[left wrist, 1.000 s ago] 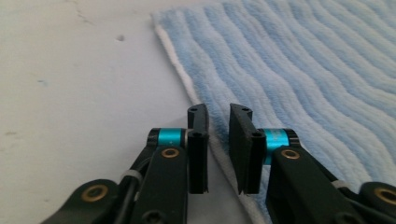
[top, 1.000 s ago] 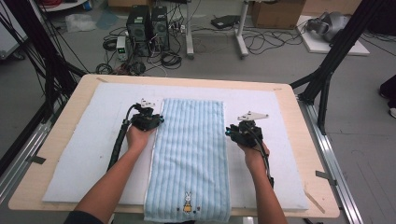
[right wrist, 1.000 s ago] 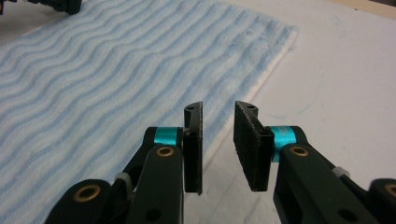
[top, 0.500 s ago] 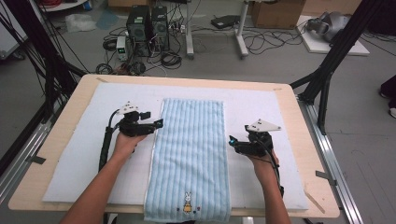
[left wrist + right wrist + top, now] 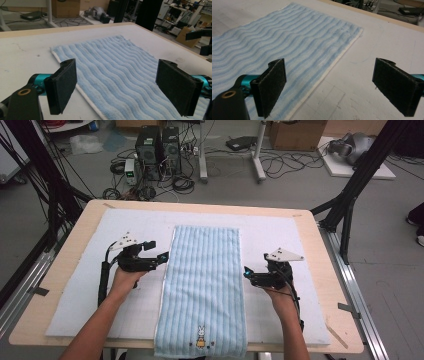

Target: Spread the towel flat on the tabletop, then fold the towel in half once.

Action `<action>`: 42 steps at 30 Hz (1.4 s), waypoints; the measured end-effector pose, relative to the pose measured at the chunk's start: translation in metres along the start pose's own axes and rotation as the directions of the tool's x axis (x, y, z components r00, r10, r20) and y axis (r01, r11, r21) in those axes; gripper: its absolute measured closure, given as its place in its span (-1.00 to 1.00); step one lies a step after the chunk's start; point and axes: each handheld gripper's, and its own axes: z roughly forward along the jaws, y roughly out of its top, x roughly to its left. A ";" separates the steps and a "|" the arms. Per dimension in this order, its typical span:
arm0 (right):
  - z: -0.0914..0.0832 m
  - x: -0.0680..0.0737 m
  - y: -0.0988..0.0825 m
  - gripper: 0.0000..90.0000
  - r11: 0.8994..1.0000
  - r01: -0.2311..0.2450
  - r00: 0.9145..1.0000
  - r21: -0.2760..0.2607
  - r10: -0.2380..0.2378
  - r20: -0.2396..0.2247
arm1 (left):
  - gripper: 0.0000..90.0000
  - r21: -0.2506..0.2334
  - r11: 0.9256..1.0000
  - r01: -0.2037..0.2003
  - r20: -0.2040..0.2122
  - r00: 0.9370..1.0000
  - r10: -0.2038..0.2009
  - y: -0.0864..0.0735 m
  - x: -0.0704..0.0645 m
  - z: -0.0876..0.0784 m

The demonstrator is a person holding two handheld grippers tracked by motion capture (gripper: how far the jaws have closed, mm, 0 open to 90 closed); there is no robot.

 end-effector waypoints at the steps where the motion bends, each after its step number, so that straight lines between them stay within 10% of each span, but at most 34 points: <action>1: 0.000 0.001 0.000 -0.75 1.000 -0.004 1.000 0.001 0.004 -0.003 | -0.61 -0.001 1.000 0.001 -0.004 1.000 -0.001 0.001 0.000 -0.001; 20: 0.001 -0.002 -0.002 -0.75 0.999 -0.039 0.999 0.011 0.039 -0.036 | -0.59 0.015 1.000 0.023 -0.070 0.997 -0.022 0.012 0.008 0.009; 25: 0.001 -0.001 -0.004 -0.75 0.999 -0.037 0.999 0.019 0.037 -0.037 | -0.51 0.081 0.997 0.020 -0.129 0.992 -0.010 0.017 0.016 0.026; 35: 0.002 -0.005 -0.007 -0.75 0.996 -0.087 0.996 0.032 0.088 -0.031 | -0.31 0.219 0.974 0.050 -0.207 0.978 -0.004 0.019 0.036 0.069; 40: 0.003 -0.007 -0.006 -0.75 0.995 -0.093 0.995 0.030 0.094 -0.033 | -0.17 0.316 0.945 0.079 -0.234 0.972 -0.002 0.003 0.037 0.085; 42: 0.007 -0.009 -0.004 -0.75 0.995 -0.085 0.996 0.045 0.087 -0.024 | -0.07 0.316 0.945 0.081 -0.247 0.969 -0.001 0.000 0.035 0.090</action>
